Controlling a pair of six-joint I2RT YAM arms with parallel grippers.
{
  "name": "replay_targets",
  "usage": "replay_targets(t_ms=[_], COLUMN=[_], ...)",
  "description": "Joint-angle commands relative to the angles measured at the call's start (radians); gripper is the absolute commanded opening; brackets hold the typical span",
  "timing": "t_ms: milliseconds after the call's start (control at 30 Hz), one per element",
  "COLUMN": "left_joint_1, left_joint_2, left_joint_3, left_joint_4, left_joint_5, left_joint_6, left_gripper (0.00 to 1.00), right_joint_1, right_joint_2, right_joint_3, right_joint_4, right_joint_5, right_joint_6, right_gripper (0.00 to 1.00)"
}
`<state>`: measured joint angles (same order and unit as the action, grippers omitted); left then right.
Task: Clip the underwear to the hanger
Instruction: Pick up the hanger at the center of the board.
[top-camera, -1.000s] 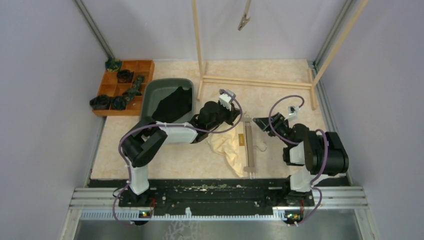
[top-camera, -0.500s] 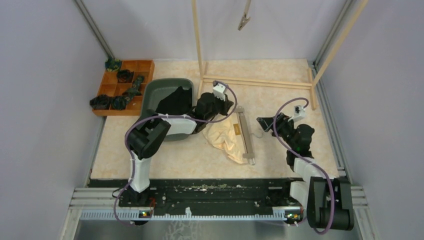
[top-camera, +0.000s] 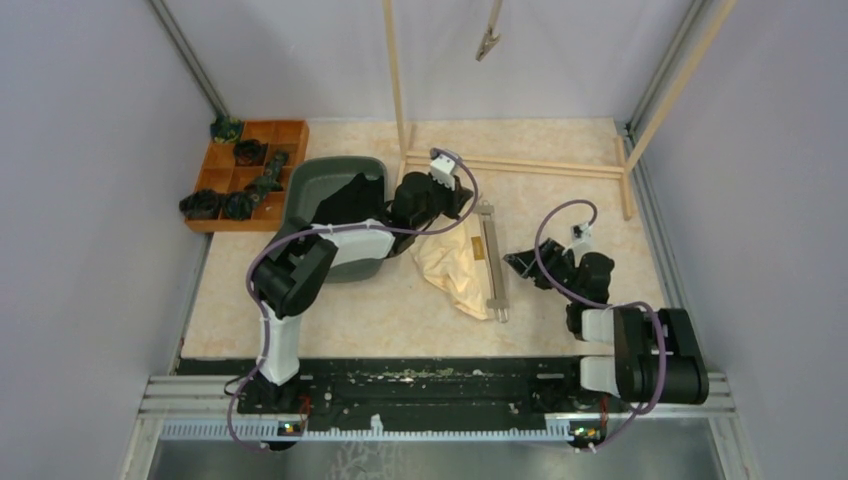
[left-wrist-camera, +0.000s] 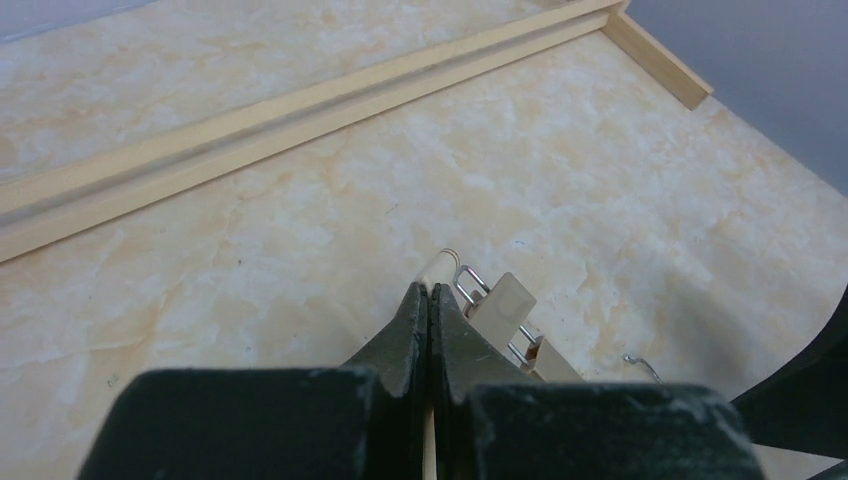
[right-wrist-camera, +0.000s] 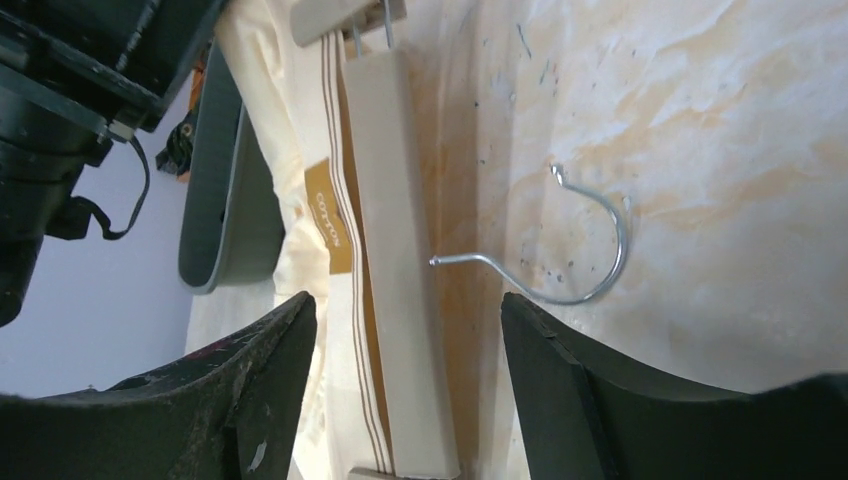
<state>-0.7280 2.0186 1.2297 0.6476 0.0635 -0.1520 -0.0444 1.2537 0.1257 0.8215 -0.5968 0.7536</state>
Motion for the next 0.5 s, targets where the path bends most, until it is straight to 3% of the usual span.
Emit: replay_targets(t_ms=[0,300,467], left_joint_1=[0.013,0.018,0.019], left_joint_2=[-0.004,0.008,0.012], left_joint_3=[0.046,0.070,0.075], left_joint_4=[-0.012,-0.021,-0.020], left_joint_5=[0.024,0.034,0.039], left_joint_6=[0.026,0.031,0.031], left_gripper=[0.00,0.00,0.00], right_joint_1=[0.030,0.083,0.083], right_joint_2=[0.078,0.171,0.318], right_joint_3=[-0.014,-0.027,-0.036], right_joint_4=[0.197,0.257,0.436], right_joint_5=[-0.044,-0.021,-0.050], right_joint_6=[0.019,0.004,0.041], right_gripper=[0.66,0.62,0.61])
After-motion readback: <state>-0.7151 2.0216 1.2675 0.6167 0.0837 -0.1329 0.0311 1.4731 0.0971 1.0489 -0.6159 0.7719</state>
